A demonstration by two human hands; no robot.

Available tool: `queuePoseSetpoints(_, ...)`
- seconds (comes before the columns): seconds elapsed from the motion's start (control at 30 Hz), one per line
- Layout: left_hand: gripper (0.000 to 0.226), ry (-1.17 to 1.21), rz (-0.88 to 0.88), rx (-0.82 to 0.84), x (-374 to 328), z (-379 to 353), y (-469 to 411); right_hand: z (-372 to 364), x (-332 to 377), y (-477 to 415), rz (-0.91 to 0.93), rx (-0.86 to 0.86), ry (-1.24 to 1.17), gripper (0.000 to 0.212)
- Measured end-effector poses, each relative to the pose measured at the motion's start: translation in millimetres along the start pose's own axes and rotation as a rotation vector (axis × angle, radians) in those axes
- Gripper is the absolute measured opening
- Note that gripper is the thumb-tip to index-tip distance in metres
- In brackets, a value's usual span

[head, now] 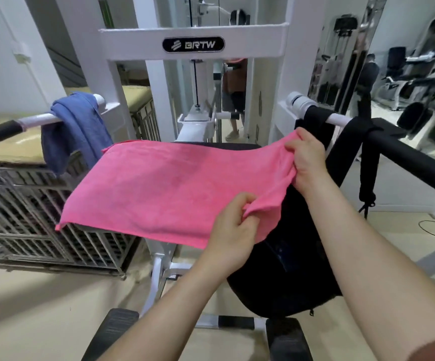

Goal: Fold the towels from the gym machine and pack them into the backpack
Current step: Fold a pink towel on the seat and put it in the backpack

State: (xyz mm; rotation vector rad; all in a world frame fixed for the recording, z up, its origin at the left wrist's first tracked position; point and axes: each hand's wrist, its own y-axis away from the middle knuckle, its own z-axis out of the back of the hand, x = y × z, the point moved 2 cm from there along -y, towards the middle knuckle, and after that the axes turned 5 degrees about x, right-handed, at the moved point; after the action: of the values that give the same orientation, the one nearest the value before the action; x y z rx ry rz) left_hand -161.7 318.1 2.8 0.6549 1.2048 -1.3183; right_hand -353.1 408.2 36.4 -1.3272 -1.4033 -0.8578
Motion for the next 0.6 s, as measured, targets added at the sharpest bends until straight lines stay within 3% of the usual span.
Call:
queuePoseSetpoints(0.23,0.019,0.314,0.151,-0.546,6.0,89.4,3.3,-114.8,13.1,7.2,0.016,0.391,0.058,0.022)
queuePoseSetpoints(0.3,0.021,0.276,0.167,-0.663,19.3,121.1,7.6,-154.3,2.1,13.5,-0.029,0.500,0.116,0.035)
queuePoseSetpoints(0.37,0.023,0.192,0.179,-0.743,37.5,154.6,11.1,-186.8,-7.9,23.7,-0.098,0.657,0.124,0.066)
queuePoseSetpoints(0.43,0.028,0.077,0.280,-0.822,56.7,185.4,17.8,-208.5,-19.2,26.8,-0.113,0.791,0.264,0.075)
queuePoseSetpoints(0.53,0.047,-0.375,0.422,-0.925,69.8,211.1,32.5,-209.4,-31.4,10.9,0.078,0.750,0.679,0.068)
queuePoseSetpoints(0.6,0.046,-0.715,0.261,-0.854,61.2,204.9,32.9,-194.3,-33.0,-8.5,0.174,0.702,0.966,0.060)
